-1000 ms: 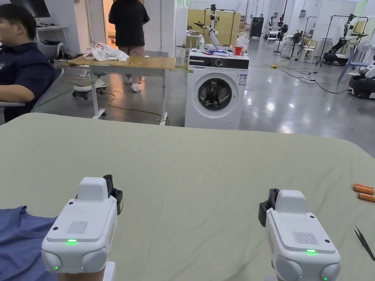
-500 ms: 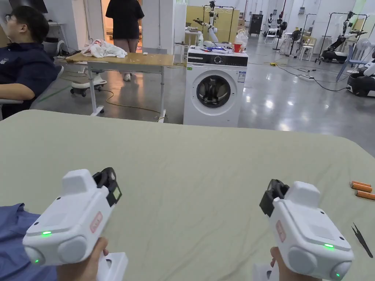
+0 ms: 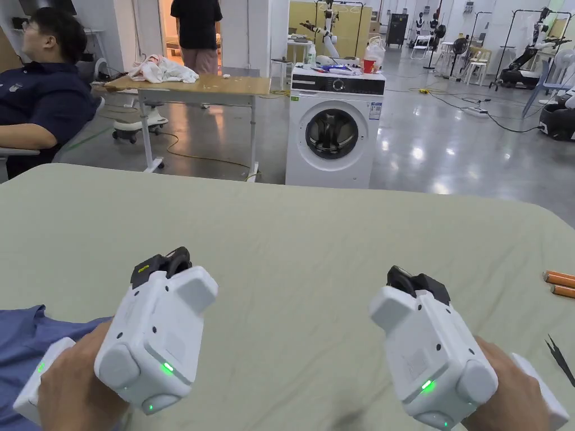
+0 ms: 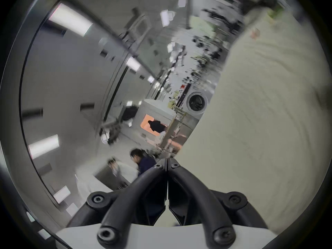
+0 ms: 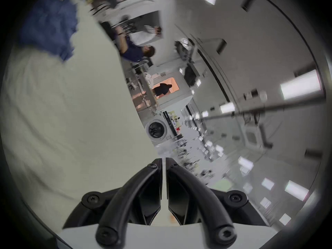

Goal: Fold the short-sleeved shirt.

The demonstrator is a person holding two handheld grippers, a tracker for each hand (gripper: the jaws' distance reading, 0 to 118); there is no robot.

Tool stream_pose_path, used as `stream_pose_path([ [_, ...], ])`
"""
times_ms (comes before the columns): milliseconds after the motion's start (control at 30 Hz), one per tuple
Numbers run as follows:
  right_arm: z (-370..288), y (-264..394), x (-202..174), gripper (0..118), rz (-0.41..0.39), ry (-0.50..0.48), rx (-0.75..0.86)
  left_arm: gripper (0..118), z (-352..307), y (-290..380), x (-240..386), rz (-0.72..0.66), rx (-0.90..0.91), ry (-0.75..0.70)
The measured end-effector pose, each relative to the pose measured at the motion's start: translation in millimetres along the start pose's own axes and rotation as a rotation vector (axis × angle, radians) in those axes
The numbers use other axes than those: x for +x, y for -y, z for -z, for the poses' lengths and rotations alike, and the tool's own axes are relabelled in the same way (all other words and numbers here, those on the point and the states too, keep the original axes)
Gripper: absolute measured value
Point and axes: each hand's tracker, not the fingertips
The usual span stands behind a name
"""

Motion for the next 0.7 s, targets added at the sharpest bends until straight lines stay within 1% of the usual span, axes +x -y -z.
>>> stream_pose_path([
  [67, 0, 1, 10, 3, 0.28, 0.004, -0.051, 0, 2, 1, -13, -0.298, -0.023, 0.035],
  [133, 0, 5, 18, 3, 0.538, -0.001, -0.091, 0, 3, 5, -23, -0.594, -0.056, 0.052],
  [167, -7, 1, 21, 3, 0.642, 0.011, -0.1, 0, 4, 9, -27, -0.747, -0.069, 0.066],
  [200, -10, 5, 24, 3, 0.775, 0.009, -0.099, 0, 5, 14, -30, -0.915, -0.094, 0.081],
  [233, -12, 8, 25, 3, 0.884, 0.012, -0.106, 0, 6, 19, -33, -1.053, -0.108, 0.109],
  [267, -13, 12, 26, 3, 0.965, 0.011, -0.126, 0, 7, 24, -33, -1.124, -0.109, 0.139],
  [300, -2, 34, 19, 3, 1.034, 0.03, -0.148, 0, 6, 26, -30, -1.139, -0.102, 0.139],
  [367, -2, 39, 19, 3, 1.08, 0.052, -0.153, 0, -3, 18, -23, -1.063, -0.085, 0.108],
  [400, -3, 40, 19, 3, 1.08, 0.057, -0.155, 0, -5, 16, -20, -1.014, -0.064, 0.097],
  [433, -2, 39, 17, 3, 1.067, 0.047, -0.15, 0, -6, 15, -19, -0.987, -0.051, 0.103],
  [567, -3, 35, 15, 3, 1.022, 0.035, -0.139, 0, -8, 9, -20, -0.97, -0.047, 0.098],
  [700, -6, 26, 13, 3, 0.95, 0.022, -0.123, 0, -8, 11, -25, -0.899, -0.039, 0.125],
])
